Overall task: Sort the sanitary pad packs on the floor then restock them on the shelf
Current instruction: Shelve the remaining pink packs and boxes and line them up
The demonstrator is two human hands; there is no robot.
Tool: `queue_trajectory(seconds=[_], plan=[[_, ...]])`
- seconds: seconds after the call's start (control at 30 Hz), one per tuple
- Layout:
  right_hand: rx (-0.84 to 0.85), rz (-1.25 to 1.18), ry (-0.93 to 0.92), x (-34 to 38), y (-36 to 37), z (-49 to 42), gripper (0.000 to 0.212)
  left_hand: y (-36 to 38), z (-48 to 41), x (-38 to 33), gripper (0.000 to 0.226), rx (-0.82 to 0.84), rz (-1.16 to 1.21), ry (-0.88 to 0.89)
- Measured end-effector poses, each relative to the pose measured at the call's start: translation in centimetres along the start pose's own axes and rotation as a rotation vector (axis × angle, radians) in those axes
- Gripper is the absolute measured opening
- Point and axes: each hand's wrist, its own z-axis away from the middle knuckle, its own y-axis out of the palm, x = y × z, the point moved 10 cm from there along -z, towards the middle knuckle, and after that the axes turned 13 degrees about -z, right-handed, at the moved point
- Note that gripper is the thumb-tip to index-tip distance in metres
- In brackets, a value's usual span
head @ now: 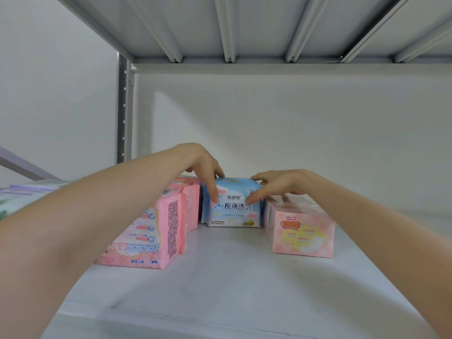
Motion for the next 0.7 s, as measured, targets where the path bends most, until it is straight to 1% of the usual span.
queue_trajectory(seconds=[0.13, 0.3, 0.43, 0.5, 0.6, 0.7], plan=[[-0.031, 0.040, -0.034, 0.8, 0.1, 0.0, 0.088, 0.0, 0.3, 0.0, 0.093, -0.014, -0.030, 0.010], [-0.063, 0.059, -0.062, 1.5, 0.0, 0.4, 0.087, -0.2, 0.3, -0.3, 0.086, -0.037, -0.106, 0.021], [-0.074, 0.062, -0.061, 1.7, 0.2, 0.9, 0.081, -0.3, 0.4, -0.7, 0.088, -0.038, -0.168, 0.014], [-0.072, 0.055, -0.057, 1.7, 0.3, 1.2, 0.081, -0.4, 0.6, -0.8, 0.090, -0.045, -0.184, -0.001], [-0.082, -0.008, -0.053, 1.5, -0.3, 2.3, 0.089, -0.8, 1.3, -0.7, 0.092, -0.061, -0.118, -0.006], [-0.117, -0.123, -0.073, 1.3, -1.8, 4.2, 0.088, -1.4, 2.7, -0.8, 0.095, -0.067, 0.051, 0.033]])
